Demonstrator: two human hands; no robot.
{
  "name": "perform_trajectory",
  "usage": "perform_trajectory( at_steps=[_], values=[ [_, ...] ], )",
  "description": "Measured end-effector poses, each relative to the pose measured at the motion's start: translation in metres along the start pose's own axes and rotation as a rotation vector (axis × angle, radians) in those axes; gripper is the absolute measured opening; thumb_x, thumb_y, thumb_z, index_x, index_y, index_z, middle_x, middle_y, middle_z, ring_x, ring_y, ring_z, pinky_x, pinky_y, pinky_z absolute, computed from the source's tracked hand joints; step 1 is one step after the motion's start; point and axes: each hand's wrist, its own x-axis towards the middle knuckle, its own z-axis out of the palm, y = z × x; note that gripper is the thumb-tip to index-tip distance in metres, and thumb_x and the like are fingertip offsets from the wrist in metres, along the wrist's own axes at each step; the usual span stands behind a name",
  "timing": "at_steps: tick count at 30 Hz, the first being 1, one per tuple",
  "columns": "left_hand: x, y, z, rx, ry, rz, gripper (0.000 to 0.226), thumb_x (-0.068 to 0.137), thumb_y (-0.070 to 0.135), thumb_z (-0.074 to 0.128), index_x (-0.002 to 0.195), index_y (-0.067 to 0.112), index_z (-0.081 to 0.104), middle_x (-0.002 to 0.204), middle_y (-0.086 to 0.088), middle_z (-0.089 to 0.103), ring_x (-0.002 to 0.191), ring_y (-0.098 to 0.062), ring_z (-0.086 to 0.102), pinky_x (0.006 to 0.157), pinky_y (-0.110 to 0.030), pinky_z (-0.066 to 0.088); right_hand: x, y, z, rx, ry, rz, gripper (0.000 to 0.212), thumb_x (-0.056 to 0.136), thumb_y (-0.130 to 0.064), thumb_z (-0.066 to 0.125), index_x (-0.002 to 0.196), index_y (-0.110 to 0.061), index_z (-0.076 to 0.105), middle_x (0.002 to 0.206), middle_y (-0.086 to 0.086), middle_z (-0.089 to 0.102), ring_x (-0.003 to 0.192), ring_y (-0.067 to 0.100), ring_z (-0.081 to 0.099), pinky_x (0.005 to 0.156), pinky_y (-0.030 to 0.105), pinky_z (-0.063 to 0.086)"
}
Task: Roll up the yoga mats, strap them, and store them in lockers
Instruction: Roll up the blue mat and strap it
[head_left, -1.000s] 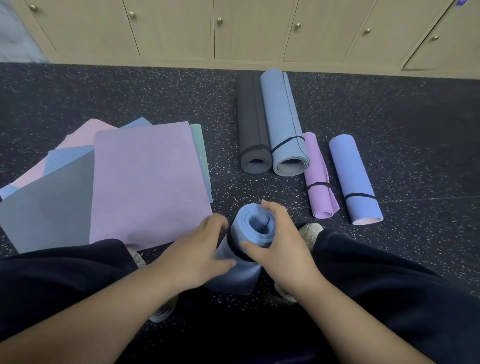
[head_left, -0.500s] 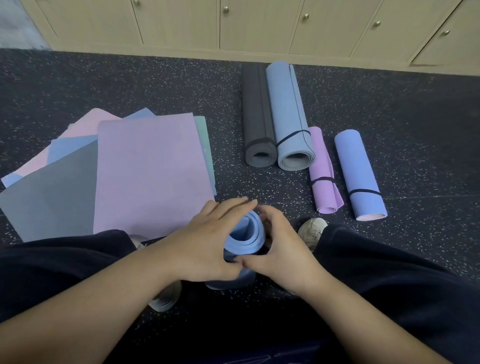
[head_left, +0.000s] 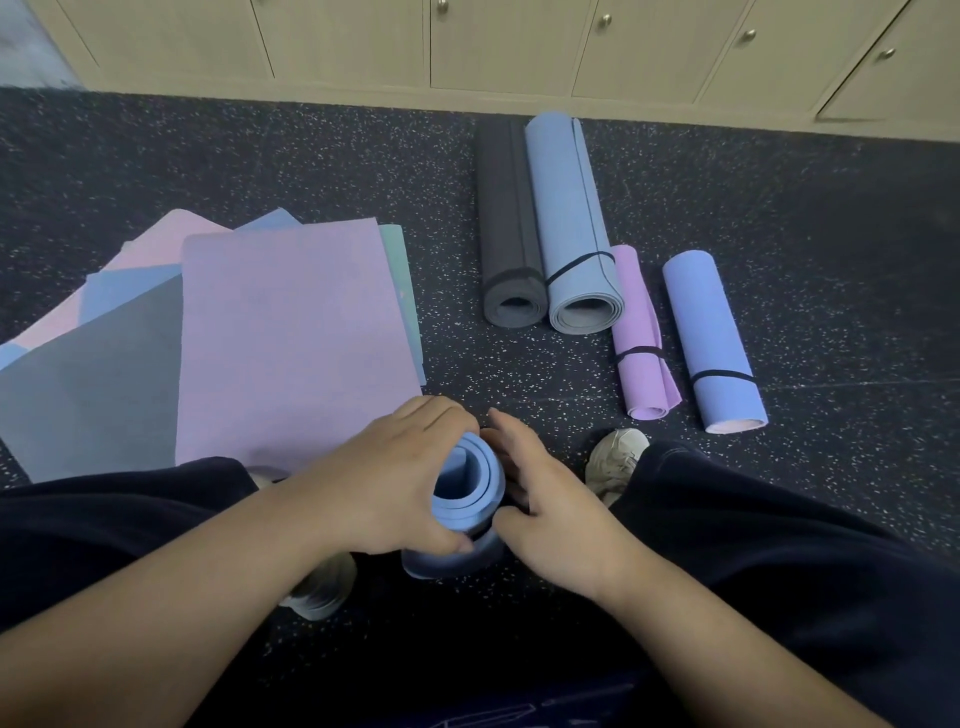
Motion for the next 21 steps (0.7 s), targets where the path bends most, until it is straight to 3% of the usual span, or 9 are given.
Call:
perform_trajectory(
  at_steps=[3,5,12,14,16,17,19,21],
  values=[
    [-0.002,0.002,0.000,-0.022,-0.029,-0.040,0.071,0.062,0.056,0.073,0.118,0.036,0.035,0.112,0.025,0.032,0.108,0.006,0.030,0.090,-0.013,0.029,0.003,0.003,0.000,0.046,-0.001,0.022,0.089,0.066,-0.013,0.041,0.150,-0.028,0.014,0.134,-0.026,0.038,0.130,-0.003,0.040,0.113,0.031,0.032],
    [-0.003,0.003,-0.001,-0.022,-0.036,-0.045,0.071,0.063,0.055,0.073,0.119,0.037,0.034,0.112,0.026,0.031,0.109,0.006,0.030,0.091,-0.013,0.029,0.003,0.003,-0.001,0.084,0.003,0.043,0.090,0.066,-0.012,0.041,0.150,-0.026,0.013,0.139,-0.019,0.038,0.131,-0.002,0.040,0.114,0.031,0.030],
    [-0.003,0.000,-0.001,0.011,-0.055,-0.032,0.082,0.048,0.072,0.048,0.120,0.038,0.034,0.111,0.030,0.030,0.110,0.003,0.028,0.100,-0.023,0.032,0.003,0.001,-0.001,0.067,-0.002,0.082,0.089,0.078,0.005,0.043,0.152,-0.029,0.006,0.153,-0.008,0.030,0.131,-0.001,0.039,0.114,0.030,0.031],
    [-0.003,0.000,0.000,0.006,-0.078,-0.014,0.086,0.048,0.072,0.050,0.125,0.037,0.035,0.116,0.029,0.031,0.115,0.004,0.028,0.102,-0.023,0.031,0.004,0.002,-0.005,0.071,0.017,0.088,0.091,0.082,0.007,0.043,0.151,-0.035,0.002,0.147,-0.002,0.042,0.114,-0.005,0.051,0.102,0.020,0.040],
    [-0.004,0.002,0.001,0.023,-0.132,0.014,0.094,0.051,0.072,0.055,0.134,0.035,0.031,0.121,0.028,0.030,0.120,0.006,0.023,0.105,-0.021,0.028,0.006,0.004,-0.010,0.118,0.054,0.107,0.089,0.082,0.006,0.044,0.144,-0.047,0.007,0.121,0.010,0.064,0.079,-0.004,0.060,0.073,0.011,0.045],
    [-0.004,0.004,0.001,0.039,-0.152,0.011,0.095,0.054,0.071,0.060,0.136,0.035,0.029,0.123,0.026,0.031,0.121,0.006,0.023,0.106,-0.021,0.027,0.007,0.006,-0.012,0.132,0.061,0.117,0.087,0.081,0.004,0.045,0.141,-0.049,0.011,0.112,0.011,0.068,0.072,-0.003,0.061,0.067,0.012,0.044],
    [-0.004,0.005,-0.001,0.080,-0.163,-0.025,0.088,0.061,0.065,0.070,0.133,0.035,0.028,0.124,0.022,0.034,0.119,0.002,0.028,0.103,-0.023,0.029,0.007,0.007,-0.009,0.130,0.041,0.128,0.087,0.074,-0.005,0.046,0.140,-0.052,0.012,0.119,0.001,0.065,0.089,-0.005,0.064,0.079,0.017,0.047],
    [-0.004,0.006,-0.003,0.108,-0.160,-0.058,0.081,0.064,0.061,0.073,0.126,0.037,0.027,0.119,0.021,0.037,0.112,-0.001,0.035,0.097,-0.024,0.033,0.005,0.006,-0.005,0.123,0.019,0.123,0.088,0.073,-0.006,0.045,0.147,-0.043,0.015,0.129,-0.004,0.058,0.111,-0.002,0.058,0.099,0.025,0.043]
  ],
)
